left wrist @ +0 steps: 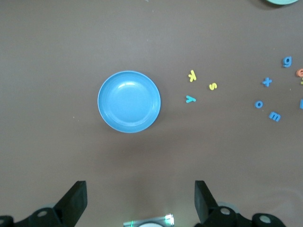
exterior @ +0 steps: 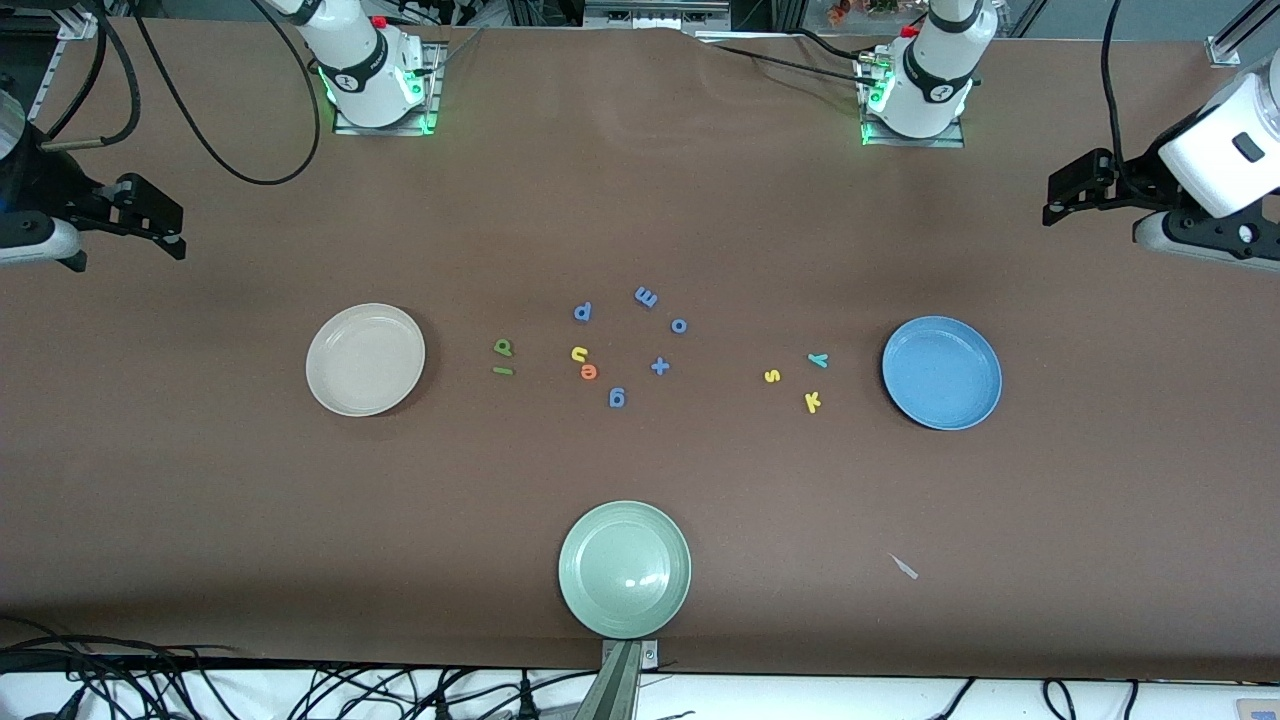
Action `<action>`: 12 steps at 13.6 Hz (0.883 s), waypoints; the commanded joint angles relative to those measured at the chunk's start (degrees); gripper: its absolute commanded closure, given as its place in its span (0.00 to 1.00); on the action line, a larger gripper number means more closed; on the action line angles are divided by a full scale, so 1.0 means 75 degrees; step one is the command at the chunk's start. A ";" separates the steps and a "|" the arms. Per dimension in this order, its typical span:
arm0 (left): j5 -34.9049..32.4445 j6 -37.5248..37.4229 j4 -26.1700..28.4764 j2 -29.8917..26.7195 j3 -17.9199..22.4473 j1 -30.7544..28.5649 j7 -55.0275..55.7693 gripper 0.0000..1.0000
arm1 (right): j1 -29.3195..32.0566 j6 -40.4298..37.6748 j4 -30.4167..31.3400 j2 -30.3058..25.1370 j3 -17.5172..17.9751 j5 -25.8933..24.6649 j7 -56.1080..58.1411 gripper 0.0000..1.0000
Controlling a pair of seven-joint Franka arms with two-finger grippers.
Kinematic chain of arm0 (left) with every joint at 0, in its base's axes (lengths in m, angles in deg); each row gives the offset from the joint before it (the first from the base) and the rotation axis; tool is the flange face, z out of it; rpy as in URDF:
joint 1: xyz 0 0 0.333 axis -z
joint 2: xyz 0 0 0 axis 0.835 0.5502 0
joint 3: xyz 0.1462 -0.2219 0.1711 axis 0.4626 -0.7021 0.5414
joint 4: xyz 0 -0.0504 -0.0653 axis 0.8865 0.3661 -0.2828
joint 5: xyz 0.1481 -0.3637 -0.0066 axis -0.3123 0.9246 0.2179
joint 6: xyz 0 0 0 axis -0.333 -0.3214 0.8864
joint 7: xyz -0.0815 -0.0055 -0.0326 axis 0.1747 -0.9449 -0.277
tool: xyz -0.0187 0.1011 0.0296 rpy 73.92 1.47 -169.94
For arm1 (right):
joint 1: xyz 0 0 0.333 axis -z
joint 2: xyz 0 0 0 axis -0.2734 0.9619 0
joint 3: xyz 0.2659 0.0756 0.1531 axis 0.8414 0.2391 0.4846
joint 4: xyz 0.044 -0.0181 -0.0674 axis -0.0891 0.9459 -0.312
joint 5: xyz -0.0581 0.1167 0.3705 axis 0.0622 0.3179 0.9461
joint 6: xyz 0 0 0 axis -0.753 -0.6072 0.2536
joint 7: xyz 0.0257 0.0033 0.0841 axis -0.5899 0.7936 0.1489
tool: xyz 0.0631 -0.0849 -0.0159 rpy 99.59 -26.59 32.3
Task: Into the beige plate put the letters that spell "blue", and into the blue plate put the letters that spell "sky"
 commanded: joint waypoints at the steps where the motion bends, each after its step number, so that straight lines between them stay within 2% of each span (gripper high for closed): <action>1: -0.0077 0.0972 0.1489 -0.0756 -0.0043 -0.0124 0.0021 0.00 | 0.0020 -0.0048 0.0104 -0.0193 -0.0019 -0.0075 -0.0057 0.00; 2: -0.0229 0.1314 0.1857 -0.0829 -0.0055 -0.0125 0.0044 0.00 | 0.0031 -0.0070 0.0002 -0.0148 -0.0019 -0.0052 -0.0069 0.00; 3: -0.0277 0.1468 0.1907 -0.0876 -0.0032 -0.0137 0.0044 0.00 | 0.0032 -0.0094 0.0001 -0.0147 -0.0019 -0.0074 -0.0081 0.00; 6: -0.0768 0.1353 0.1884 -0.0876 -0.0067 -0.0125 0.0405 0.00 | 0.0032 -0.0106 0.0001 -0.0147 -0.0019 -0.0075 -0.0302 0.00; 12: -0.0687 0.1248 0.1790 -0.0841 0.0015 -0.0207 0.0466 0.00 | -0.0004 -0.0678 0.0024 -0.0136 0.0051 0.0042 -0.0691 0.00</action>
